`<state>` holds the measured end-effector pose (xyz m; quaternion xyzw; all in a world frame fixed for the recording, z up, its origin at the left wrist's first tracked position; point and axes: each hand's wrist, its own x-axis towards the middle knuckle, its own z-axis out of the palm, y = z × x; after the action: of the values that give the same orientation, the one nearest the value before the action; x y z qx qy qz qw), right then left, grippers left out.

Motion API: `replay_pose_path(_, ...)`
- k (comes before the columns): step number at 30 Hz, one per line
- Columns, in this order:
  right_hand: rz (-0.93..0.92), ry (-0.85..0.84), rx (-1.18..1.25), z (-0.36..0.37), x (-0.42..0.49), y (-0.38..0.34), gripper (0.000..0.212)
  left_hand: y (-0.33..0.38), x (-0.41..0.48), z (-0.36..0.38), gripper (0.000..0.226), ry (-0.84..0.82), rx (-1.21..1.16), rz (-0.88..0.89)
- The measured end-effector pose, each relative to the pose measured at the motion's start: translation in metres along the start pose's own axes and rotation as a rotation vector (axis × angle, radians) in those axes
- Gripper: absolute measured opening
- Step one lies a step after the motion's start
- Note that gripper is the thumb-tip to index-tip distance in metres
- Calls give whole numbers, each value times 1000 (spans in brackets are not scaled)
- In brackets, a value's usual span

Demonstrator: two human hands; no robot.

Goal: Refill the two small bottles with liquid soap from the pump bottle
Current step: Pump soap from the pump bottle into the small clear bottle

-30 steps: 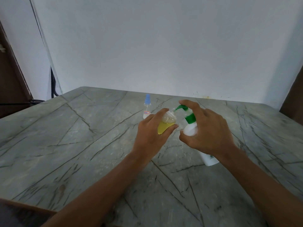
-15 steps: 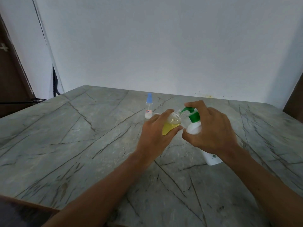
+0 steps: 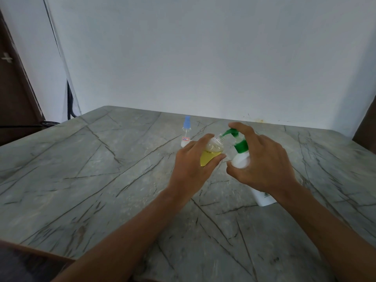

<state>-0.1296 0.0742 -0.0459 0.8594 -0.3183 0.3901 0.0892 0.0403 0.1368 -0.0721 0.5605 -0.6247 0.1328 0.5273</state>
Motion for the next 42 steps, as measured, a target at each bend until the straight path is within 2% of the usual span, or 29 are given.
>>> replay_pose_path(15, 14, 38, 100, 4, 2, 5, 76, 3, -3, 3, 58, -63, 13, -3)
replay_pose_path(19, 12, 59, 70, 3, 0, 4, 81, 5, -2, 2, 56, -27, -7, -2)
replay_pose_path(26, -5, 22, -21, 1, -1, -1, 103, 2, 0, 0, 55, -3, -25, -40)
replay_pose_path(42, -1, 37, 77, 4, 3, 3, 81, 3, -2, 0, 58, -29, 0, -28)
